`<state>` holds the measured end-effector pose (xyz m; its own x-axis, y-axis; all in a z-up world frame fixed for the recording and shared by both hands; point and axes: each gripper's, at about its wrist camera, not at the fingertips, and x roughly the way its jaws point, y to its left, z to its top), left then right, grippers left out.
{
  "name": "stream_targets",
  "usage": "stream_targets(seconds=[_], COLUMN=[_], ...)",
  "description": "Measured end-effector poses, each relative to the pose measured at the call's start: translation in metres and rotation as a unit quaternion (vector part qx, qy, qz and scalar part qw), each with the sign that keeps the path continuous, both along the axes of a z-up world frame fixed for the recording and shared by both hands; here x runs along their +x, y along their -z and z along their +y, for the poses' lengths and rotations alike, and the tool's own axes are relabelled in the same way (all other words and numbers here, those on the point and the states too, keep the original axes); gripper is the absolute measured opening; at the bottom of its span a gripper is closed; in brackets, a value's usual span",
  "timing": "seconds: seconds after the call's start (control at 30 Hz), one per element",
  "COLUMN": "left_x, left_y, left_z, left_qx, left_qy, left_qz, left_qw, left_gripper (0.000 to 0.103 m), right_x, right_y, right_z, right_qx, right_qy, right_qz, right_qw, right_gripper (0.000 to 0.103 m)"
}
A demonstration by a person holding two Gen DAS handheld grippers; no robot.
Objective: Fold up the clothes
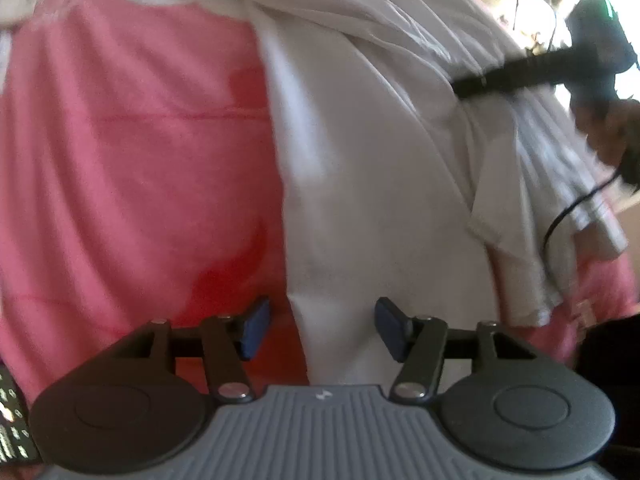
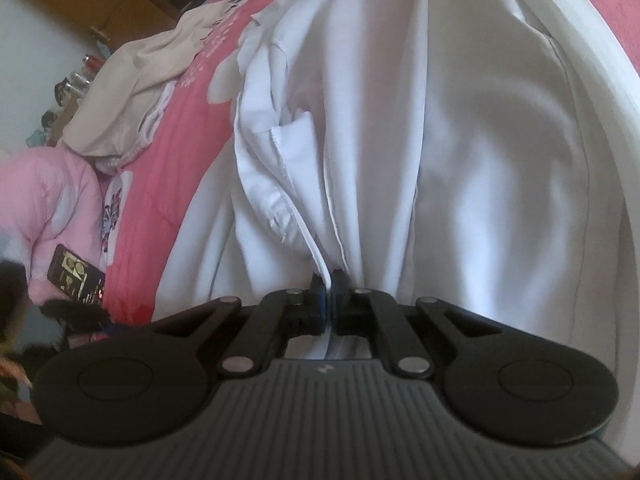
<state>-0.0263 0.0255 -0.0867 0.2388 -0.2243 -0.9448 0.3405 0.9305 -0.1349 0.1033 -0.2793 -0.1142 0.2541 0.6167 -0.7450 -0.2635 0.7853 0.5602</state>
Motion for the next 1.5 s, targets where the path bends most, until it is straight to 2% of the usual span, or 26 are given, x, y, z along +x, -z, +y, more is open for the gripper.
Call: stream_targets(seconds=[0.07, 0.1, 0.13, 0.17, 0.27, 0.37, 0.43, 0.5, 0.57, 0.63, 0.73, 0.8, 0.83, 0.87, 0.9, 0.93, 0.97, 1.0, 1.03, 1.17, 1.23, 1.3, 1.33, 1.4, 1.5], left_x=[-0.006, -0.009, -0.011, -0.011, -0.002, 0.028, 0.058, 0.089, 0.121, 0.155, 0.193, 0.219, 0.23, 0.236, 0.241, 0.244, 0.244, 0.242, 0.239, 0.229, 0.225, 0.22, 0.215, 0.21, 0.201], left_y=[0.001, 0.0, -0.002, -0.006, -0.024, -0.048, -0.069, -0.089, -0.107, -0.12, -0.121, -0.103, -0.091, -0.078, -0.063, -0.047, -0.036, -0.028, -0.021, -0.015, -0.024, -0.035, -0.043, -0.055, -0.074], left_z=[-0.014, -0.019, -0.023, -0.024, -0.013, 0.017, 0.049, 0.08, 0.107, 0.129, 0.154, 0.161, 0.164, 0.167, 0.168, 0.169, 0.172, 0.174, 0.175, 0.174, 0.176, 0.178, 0.178, 0.178, 0.176], left_qx=[0.041, 0.06, 0.076, 0.085, 0.114, 0.17, 0.218, 0.263, 0.294, 0.332, 0.386, 0.418, 0.428, 0.426, 0.416, 0.405, 0.394, 0.386, 0.378, 0.366, 0.354, 0.33, 0.316, 0.286, 0.269], left_qy=[0.016, 0.026, 0.038, 0.044, 0.015, -0.042, -0.096, -0.144, -0.187, -0.22, -0.248, -0.247, -0.247, -0.246, -0.243, -0.244, -0.25, -0.256, -0.262, -0.263, -0.265, -0.275, -0.282, -0.298, -0.309], left_qz=[-0.027, -0.041, -0.056, -0.065, -0.101, -0.16, -0.201, -0.233, -0.255, -0.275, -0.288, -0.276, -0.263, -0.247, -0.227, -0.202, -0.18, -0.169, -0.162, -0.157, -0.168, -0.182, -0.189, -0.198, -0.214], left_qw=[0.9987, 0.997, 0.9948, 0.9933, 0.9882, 0.9714, 0.9503, 0.9252, 0.9018, 0.8751, 0.8407, 0.8293, 0.8284, 0.8347, 0.8463, 0.8577, 0.8657, 0.8701, 0.8732, 0.8788, 0.8808, 0.8844, 0.8858, 0.889, 0.8865], left_gripper=[0.046, 0.026, 0.002, 0.002, 0.001, 0.001, 0.001, 0.001, 0.001, 0.001, 0.001, 0.004, 0.009, 0.012, 0.022, 0.037, 0.044, 0.055, 0.059, 0.073, 0.087, 0.095, 0.096, 0.096, 0.096], right_x=[0.0, 0.0, 0.001, 0.001, 0.001, 0.001, 0.001, 0.001, 0.001, 0.001, 0.001, 0.003, 0.004, 0.004, 0.005, 0.006, 0.007, 0.008, 0.009, 0.009, 0.01, 0.012, 0.013, 0.01, 0.004], right_y=[0.0, 0.0, 0.0, 0.0, -0.001, -0.002, -0.003, -0.004, -0.008, -0.014, -0.022, -0.023, -0.024, -0.023, -0.021, -0.017, -0.014, -0.011, -0.007, -0.001, 0.0, -0.001, -0.002, -0.005, -0.014], right_z=[0.004, 0.005, 0.006, 0.007, 0.008, 0.01, 0.011, 0.015, 0.022, 0.031, 0.045, 0.054, 0.058, 0.062, 0.066, 0.07, 0.072, 0.074, 0.076, 0.073, 0.07, 0.067, 0.066, 0.064, 0.063], right_qx=[-0.001, -0.002, -0.002, -0.002, -0.001, -0.001, 0.004, 0.01, 0.018, 0.027, 0.052, 0.067, 0.073, 0.075, 0.076, 0.076, 0.075, 0.073, 0.072, 0.074, 0.072, 0.072, 0.073, 0.077, 0.082], right_qy=[0.002, 0.003, 0.004, 0.006, 0.01, 0.01, 0.009, 0.003, -0.009, -0.022, -0.037, -0.042, -0.045, -0.047, -0.049, -0.051, -0.05, -0.049, -0.049, -0.041, -0.037, -0.029, -0.025, -0.017, -0.006], right_qz=[-0.001, -0.002, -0.002, -0.002, -0.002, -0.003, 0.001, 0.006, 0.007, 0.002, -0.002, 0.0, 0.0, 0.0, 0.001, 0.004, 0.009, 0.015, 0.02, 0.042, 0.051, 0.055, 0.056, 0.054, 0.045], right_qw=[1.0, 1.0, 1.0, 1.0, 1.0, 1.0, 1.0, 1.0, 1.0, 0.999, 0.998, 0.997, 0.996, 0.996, 0.996, 0.996, 0.996, 0.996, 0.996, 0.996, 0.995, 0.995, 0.995, 0.995, 0.996], right_gripper=[0.001, 0.001, 0.001, 0.001, 0.001, 0.002, 0.002, 0.002, 0.002, 0.002, 0.002, 0.002, 0.002, 0.002, 0.002, 0.002, 0.002, 0.003, 0.003, 0.007, 0.012, 0.029, 0.032, 0.046, 0.058])
